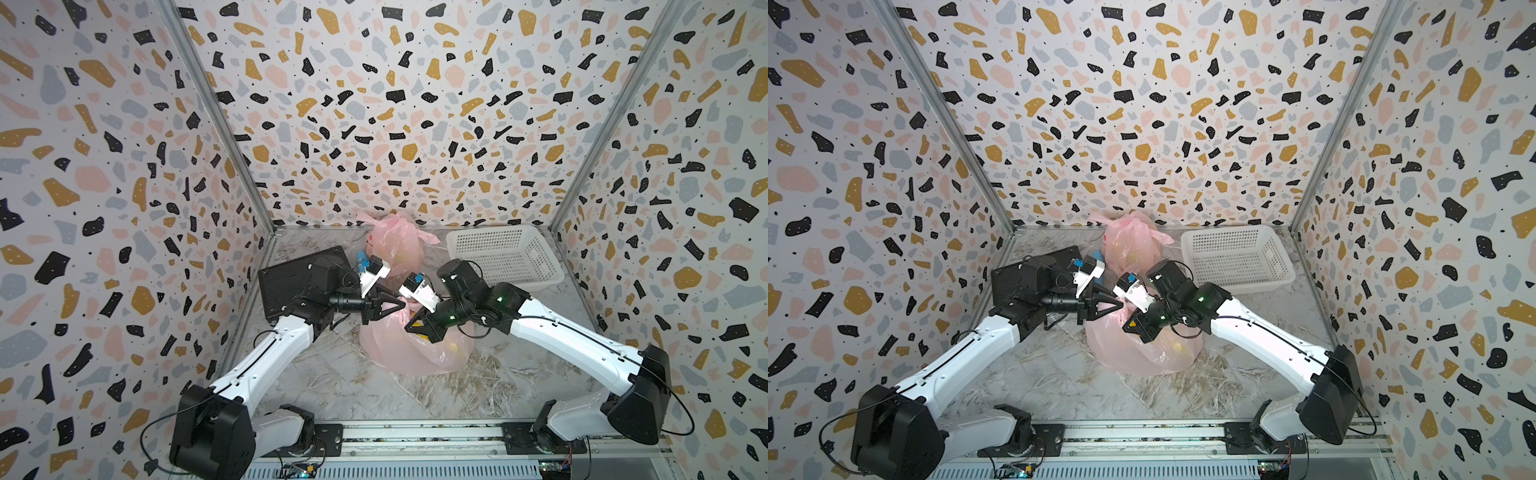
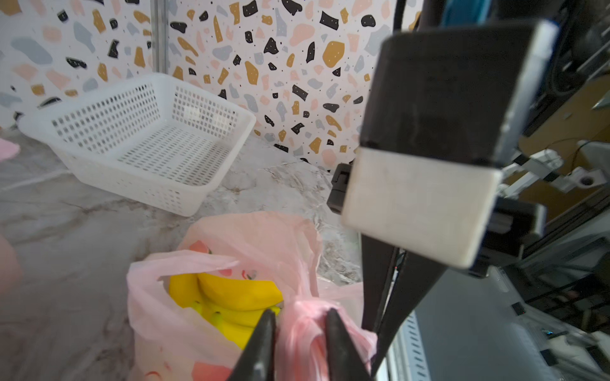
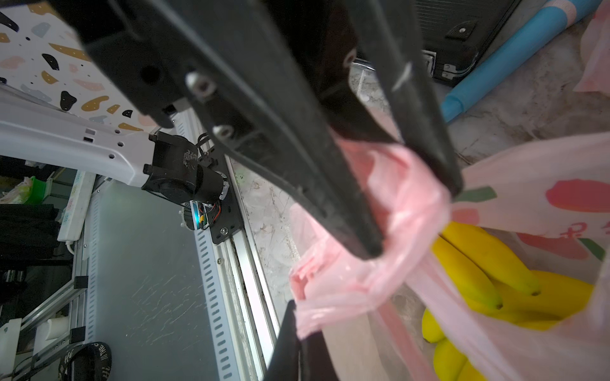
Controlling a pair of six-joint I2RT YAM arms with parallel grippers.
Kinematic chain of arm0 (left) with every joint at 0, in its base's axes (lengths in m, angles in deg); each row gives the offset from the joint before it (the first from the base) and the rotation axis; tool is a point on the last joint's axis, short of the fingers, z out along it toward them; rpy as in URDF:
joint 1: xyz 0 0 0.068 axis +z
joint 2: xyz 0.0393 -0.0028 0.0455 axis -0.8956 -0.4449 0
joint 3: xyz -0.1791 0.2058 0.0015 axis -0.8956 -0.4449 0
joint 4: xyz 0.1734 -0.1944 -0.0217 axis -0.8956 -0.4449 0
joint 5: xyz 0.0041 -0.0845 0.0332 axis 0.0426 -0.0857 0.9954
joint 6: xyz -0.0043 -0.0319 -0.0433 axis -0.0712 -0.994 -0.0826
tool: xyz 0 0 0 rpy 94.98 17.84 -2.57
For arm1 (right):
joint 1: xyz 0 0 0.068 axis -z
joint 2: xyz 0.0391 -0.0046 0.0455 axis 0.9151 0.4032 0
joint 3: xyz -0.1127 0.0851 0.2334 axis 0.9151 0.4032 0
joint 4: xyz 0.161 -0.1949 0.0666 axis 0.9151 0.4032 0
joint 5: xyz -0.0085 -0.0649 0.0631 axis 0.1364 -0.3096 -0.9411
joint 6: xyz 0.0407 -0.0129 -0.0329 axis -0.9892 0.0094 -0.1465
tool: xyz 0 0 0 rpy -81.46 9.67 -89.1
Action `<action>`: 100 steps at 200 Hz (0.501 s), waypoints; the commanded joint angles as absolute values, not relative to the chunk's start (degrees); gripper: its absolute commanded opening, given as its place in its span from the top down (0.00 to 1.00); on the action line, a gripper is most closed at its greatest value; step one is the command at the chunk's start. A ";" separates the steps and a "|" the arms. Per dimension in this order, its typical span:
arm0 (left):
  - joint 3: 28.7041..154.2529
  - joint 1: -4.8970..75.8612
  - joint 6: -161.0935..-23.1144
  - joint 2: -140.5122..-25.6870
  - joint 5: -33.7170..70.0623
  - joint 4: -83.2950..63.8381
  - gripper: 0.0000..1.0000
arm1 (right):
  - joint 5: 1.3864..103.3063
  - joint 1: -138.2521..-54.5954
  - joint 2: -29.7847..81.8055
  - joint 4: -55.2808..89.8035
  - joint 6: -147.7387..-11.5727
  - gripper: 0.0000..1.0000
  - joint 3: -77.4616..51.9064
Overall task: Place the banana into a plastic bag & tie a knot
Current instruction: Cross the plastic bag at the center of the board.
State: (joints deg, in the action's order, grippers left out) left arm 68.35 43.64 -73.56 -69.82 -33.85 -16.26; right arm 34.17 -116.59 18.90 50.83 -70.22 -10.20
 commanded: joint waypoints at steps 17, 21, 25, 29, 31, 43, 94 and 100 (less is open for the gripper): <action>70.73 42.74 -72.31 -68.32 -33.02 -15.75 1.00 | 35.23 -116.64 17.19 54.27 -68.15 0.84 -13.29; 70.63 42.66 -72.68 -68.04 -32.54 -15.12 1.00 | 35.17 -116.45 16.85 54.41 -67.96 0.73 -13.40; 70.58 42.58 -72.99 -67.72 -32.09 -14.42 1.00 | 35.05 -116.26 16.36 54.47 -67.78 0.66 -13.50; 70.50 42.42 -73.38 -67.50 -31.86 -13.58 1.00 | 34.99 -115.91 15.80 54.46 -67.66 0.60 -13.62; 70.43 42.34 -73.58 -67.38 -31.77 -13.17 1.00 | 34.99 -115.69 15.56 54.54 -67.57 0.57 -13.76; 70.47 41.42 -73.53 -66.85 -31.04 -12.07 1.00 | 34.95 -114.04 13.99 54.98 -67.04 0.44 -14.54; 68.58 40.68 -72.22 -66.18 -31.63 -4.36 1.00 | 28.97 -103.07 10.38 52.04 -64.25 0.00 -16.65; 68.81 40.73 -71.85 -66.44 -32.24 -4.13 1.00 | 26.99 -101.88 10.70 51.73 -62.91 0.00 -16.83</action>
